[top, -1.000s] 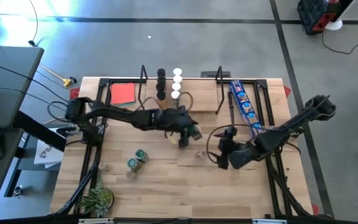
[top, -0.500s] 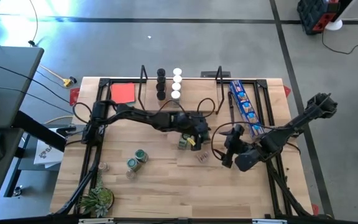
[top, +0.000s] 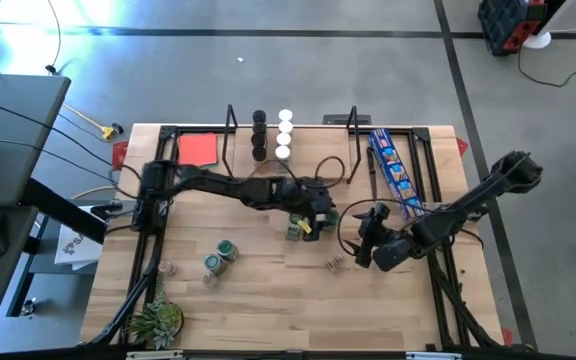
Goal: Shelf spices
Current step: Put the green seasoning bottle on the shelf
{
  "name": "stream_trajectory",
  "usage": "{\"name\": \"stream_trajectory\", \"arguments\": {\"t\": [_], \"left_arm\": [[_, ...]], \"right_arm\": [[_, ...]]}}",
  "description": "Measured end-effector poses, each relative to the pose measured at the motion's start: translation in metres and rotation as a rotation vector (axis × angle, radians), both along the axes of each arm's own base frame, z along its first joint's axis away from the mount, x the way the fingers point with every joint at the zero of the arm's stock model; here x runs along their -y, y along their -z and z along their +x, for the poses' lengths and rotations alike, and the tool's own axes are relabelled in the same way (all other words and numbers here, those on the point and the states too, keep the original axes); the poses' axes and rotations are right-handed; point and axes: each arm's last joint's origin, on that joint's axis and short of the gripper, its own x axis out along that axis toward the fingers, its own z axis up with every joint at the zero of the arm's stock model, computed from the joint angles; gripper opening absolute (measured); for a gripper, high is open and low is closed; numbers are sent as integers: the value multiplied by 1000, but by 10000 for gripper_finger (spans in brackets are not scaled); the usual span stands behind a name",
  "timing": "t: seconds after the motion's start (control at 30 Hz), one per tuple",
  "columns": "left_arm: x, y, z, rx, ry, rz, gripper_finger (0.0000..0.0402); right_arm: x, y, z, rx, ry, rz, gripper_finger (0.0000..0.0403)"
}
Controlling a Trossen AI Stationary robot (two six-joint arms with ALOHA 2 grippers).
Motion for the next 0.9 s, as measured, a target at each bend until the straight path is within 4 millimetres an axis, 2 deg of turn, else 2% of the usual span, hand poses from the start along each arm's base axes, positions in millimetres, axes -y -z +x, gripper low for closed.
{"name": "stream_trajectory", "arguments": {"t": [0.13, 0.27, 0.4, 0.67, 0.9], "left_arm": [[10, -38, -18, 17, -8, 8, 253], [24, -61, -42, -53, -81, 61, 253], [41, -79, -64, -98, -186, 151, 254], [75, -82, -86, -140, -339, 269, 254], [95, -75, -105, -192, -469, 329, 254]], "right_arm": [[13, 13, 7, 76, -25, -3, 364], [33, 17, 17, 162, -38, 3, 364], [51, 16, 24, 157, -83, 31, 364], [69, 16, 31, 153, -91, 89, 358], [70, 29, 43, 150, -114, 107, 301]]}}
